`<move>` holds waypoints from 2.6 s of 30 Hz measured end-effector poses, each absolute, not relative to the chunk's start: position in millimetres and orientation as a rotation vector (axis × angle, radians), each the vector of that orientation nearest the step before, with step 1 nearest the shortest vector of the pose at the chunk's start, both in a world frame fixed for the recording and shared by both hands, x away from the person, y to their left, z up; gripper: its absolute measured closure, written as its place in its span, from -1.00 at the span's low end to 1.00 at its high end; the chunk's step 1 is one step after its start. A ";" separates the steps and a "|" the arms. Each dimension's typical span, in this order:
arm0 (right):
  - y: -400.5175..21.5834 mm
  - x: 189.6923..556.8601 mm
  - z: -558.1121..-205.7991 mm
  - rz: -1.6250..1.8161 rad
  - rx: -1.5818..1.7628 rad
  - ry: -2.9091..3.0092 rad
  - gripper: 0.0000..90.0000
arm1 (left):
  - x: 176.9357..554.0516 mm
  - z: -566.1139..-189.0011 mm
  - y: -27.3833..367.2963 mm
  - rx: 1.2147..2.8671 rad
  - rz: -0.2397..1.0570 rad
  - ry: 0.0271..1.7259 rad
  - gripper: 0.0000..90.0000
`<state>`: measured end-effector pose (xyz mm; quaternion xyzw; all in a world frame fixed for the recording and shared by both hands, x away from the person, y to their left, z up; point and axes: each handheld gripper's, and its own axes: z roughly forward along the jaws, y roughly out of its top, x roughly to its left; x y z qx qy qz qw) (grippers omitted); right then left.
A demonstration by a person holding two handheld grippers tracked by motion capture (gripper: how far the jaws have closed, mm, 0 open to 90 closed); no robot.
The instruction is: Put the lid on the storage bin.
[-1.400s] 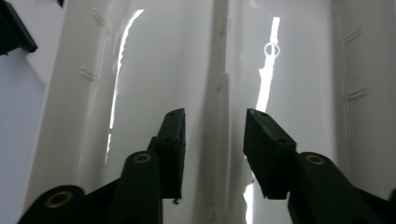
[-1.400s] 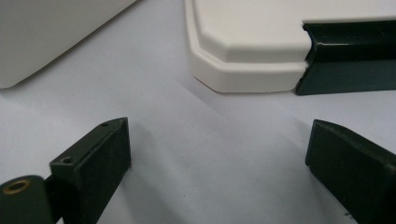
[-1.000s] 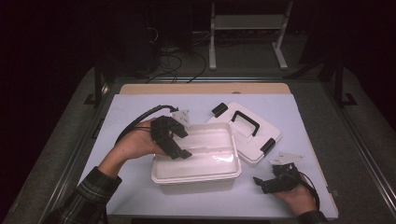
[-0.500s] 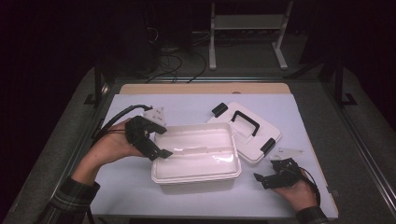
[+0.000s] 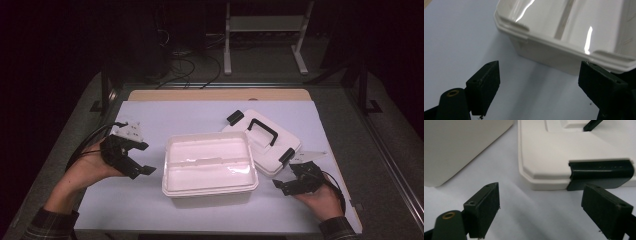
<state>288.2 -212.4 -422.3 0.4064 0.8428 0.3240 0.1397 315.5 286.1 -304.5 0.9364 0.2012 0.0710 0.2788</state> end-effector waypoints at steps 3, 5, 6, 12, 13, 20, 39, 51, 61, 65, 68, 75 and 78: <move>-213.0 291.5 -419.0 0.934 1.171 2.429 -0.67 | 313.0 -315.8 294.1 2.512 0.191 0.560 -0.63; -213.9 293.2 -417.3 0.945 1.178 2.422 -0.67 | 312.3 -323.5 298.1 2.510 0.190 0.572 -0.63; -214.6 294.2 -416.7 0.942 1.176 2.421 -0.67 | 311.8 -327.6 299.6 2.504 0.193 0.582 -0.63; -216.3 300.7 -411.9 0.937 1.185 2.413 -0.67 | 310.2 -351.3 303.9 2.505 0.202 0.609 -0.63; -216.1 302.0 -411.2 0.942 1.196 2.409 -0.67 | 309.6 -355.4 303.9 2.504 0.207 0.614 -0.63; -215.6 312.0 -409.6 0.937 1.199 2.420 -0.67 | 306.7 -384.0 302.8 2.507 0.253 0.643 -0.63; -206.0 350.8 -391.9 0.897 1.205 2.432 -0.60 | 298.0 -430.5 320.4 2.390 0.313 0.735 -0.77; -198.5 381.5 -376.7 0.833 1.190 2.473 -0.48 | 296.2 -451.4 334.9 2.287 0.297 0.731 -0.98; -191.6 411.5 -369.7 0.795 1.187 2.522 -0.35 | 296.0 -451.7 334.4 2.286 0.302 0.735 -0.98; -187.8 426.4 -368.8 0.773 1.188 2.544 -0.24 | 295.7 -451.7 334.4 2.286 0.303 0.735 -0.98; -184.1 435.8 -367.0 0.764 1.178 2.567 -0.15 | 295.8 -451.9 334.4 2.284 0.301 0.738 -0.98; -178.8 455.9 -367.5 0.739 1.176 2.616 0.01 | 296.1 -452.1 334.3 2.284 0.297 0.737 -1.00; -176.3 462.5 -369.6 0.740 1.164 2.638 0.13 | 296.1 -452.1 334.4 2.284 0.296 0.737 -1.00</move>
